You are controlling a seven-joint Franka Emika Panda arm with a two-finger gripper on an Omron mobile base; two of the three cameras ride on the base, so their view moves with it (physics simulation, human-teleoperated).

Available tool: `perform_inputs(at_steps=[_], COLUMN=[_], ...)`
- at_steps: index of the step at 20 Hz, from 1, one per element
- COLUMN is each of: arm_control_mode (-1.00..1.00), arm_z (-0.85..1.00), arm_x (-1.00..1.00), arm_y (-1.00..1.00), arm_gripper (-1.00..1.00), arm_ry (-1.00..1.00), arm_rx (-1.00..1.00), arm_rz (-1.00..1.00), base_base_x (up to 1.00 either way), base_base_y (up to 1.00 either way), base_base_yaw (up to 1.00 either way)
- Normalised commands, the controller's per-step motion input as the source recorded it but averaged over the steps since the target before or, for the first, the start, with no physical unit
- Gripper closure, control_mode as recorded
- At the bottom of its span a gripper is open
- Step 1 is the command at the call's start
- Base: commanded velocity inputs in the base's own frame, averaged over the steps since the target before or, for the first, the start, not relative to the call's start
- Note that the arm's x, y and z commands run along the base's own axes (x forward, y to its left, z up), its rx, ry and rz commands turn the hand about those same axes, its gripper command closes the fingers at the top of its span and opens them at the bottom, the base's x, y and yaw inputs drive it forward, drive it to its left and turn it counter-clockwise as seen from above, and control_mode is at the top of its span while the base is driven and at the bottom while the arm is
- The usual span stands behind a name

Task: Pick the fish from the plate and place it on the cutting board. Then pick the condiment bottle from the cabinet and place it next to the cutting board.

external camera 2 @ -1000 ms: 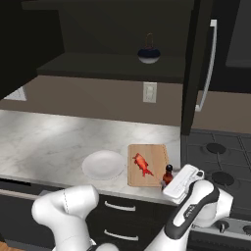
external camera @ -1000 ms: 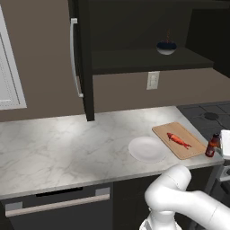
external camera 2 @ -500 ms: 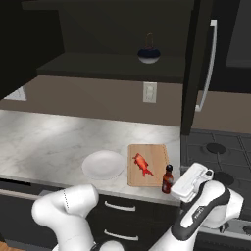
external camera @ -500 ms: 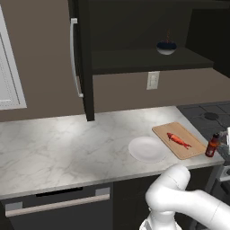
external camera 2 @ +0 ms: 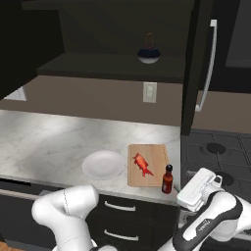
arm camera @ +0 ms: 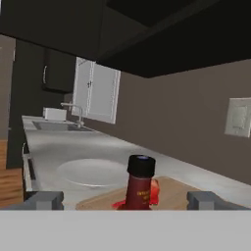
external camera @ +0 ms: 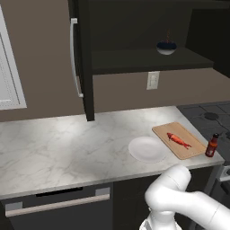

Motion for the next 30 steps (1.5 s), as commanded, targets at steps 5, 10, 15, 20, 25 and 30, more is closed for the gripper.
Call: perform_inputs(at_steps=[5, 10, 15, 20, 25, 30], arm_control_mode=[-1.0, -1.0, -1.0, -1.0, -1.0, -1.0], arm_z=[0.11, 0.01, 0.0, 0.0, -0.04, -0.11], arm_x=[-0.5, -0.52, -0.44, -0.41, -0.31, -0.27], arm_y=[-0.1, -0.14, -0.09, 0.0, 0.27, 0.37], arm_gripper=[-1.0, -1.0, -1.0, -1.0, -1.0, -1.0], arm_ry=[-0.04, -0.01, -0.06, -0.19, -0.41, -0.55], arm_rx=[-0.01, -0.13, -0.36, -0.51, -0.59, -0.61], arm_rz=[-0.07, -0.07, -0.08, -0.09, -0.12, -0.15], base_base_x=[0.0, 0.0, 0.0, 0.0, 0.0, 0.0], base_base_y=[0.0, 0.0, 0.0, 0.0, 0.0, 0.0], base_base_yaw=[0.0, 0.0, 0.0, 0.0, 0.0, 0.0])
